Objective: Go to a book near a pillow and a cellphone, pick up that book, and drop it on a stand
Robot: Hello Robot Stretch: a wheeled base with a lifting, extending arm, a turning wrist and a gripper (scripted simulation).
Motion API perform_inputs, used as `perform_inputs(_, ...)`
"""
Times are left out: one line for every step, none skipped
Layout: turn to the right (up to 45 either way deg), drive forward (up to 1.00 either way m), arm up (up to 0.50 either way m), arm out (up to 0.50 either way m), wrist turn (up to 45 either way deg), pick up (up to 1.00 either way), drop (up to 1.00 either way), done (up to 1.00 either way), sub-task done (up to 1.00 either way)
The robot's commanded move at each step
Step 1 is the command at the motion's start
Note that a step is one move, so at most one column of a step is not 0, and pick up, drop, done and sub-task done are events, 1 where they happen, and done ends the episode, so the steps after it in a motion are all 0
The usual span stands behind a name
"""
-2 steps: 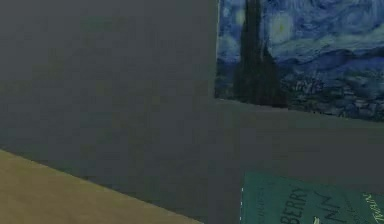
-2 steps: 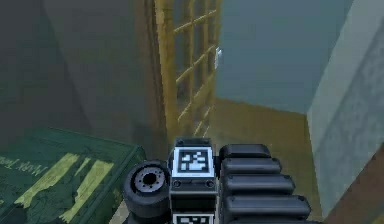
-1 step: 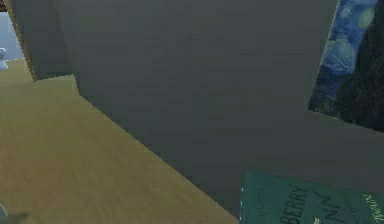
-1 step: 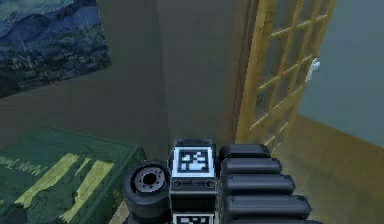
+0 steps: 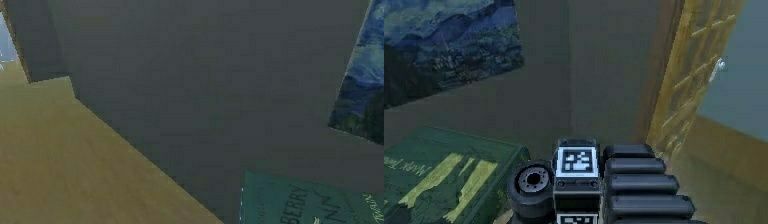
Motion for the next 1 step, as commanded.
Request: perform_inputs(-24.0,0.0,0.0,0.0,0.0,0.0,0.0,0.0,0.0)
